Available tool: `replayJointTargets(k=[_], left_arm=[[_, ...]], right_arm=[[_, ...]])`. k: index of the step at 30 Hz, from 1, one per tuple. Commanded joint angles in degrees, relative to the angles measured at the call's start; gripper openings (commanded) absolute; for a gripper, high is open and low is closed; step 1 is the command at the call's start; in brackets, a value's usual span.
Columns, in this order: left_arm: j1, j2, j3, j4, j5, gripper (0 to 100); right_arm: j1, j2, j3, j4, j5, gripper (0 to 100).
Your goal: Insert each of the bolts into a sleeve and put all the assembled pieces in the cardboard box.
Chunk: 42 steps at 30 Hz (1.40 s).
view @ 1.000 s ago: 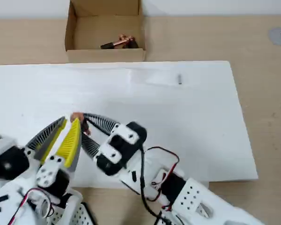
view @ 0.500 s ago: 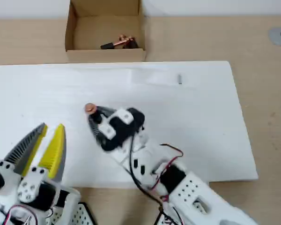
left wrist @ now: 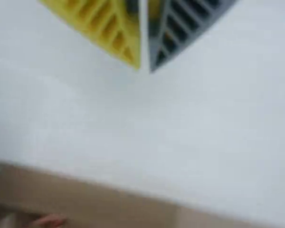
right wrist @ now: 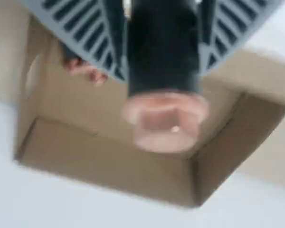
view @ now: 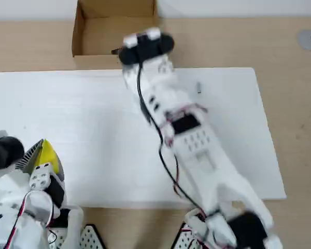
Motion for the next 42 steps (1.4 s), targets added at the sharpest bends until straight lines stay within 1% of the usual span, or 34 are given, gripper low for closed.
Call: replayJointTargets(k=[1,5,9,15,17,23,26,29,32,37,42], left_arm=[[-5.8,-3.1,9.1,-4.4,0.1,1],[-10.4,-8.8,16.9,-11.4,0.1,1],[-12.6,-13.9,21.2,-13.5,-1.1,1],[-12.4,-13.9,26.8,-13.7,-16.1,1],[-12.7,-13.9,29.2,-15.6,-18.5,1],[-12.7,-13.9,36.9,-23.1,-18.8,1],[-12.7,-13.9,40.6,-25.3,-18.8,1],[-12.7,-13.9,43.3,-25.9,-18.6,1],[-12.7,-13.9,46.3,-27.5,-15.8,1],[-12.7,-13.9,49.5,-30.2,-11.4,1],[-12.6,-13.9,53.2,-30.5,-10.0,1]], right_arm=[[2.9,11.4,-17.0,0.0,-0.4,0.9],[4.7,24.4,-30.5,-0.1,-0.4,0.9],[6.3,37.4,-45.4,-0.1,-0.4,0.9],[8.4,58.7,-69.1,0.2,-0.4,0.9],[8.5,65.4,-76.8,1.5,-0.4,0.9],[8.5,83.6,-99.6,6.9,-0.3,0.9],[8.3,90.2,-109.3,10.5,-0.3,0.9],[7.4,95.2,-115.7,13.7,-0.3,0.9],[6.7,98.4,-118.6,15.7,-0.3,0.9],[6.6,99.7,-118.6,16.4,-0.3,1.0],[6.5,99.6,-118.9,19.8,-0.3,1.2]])
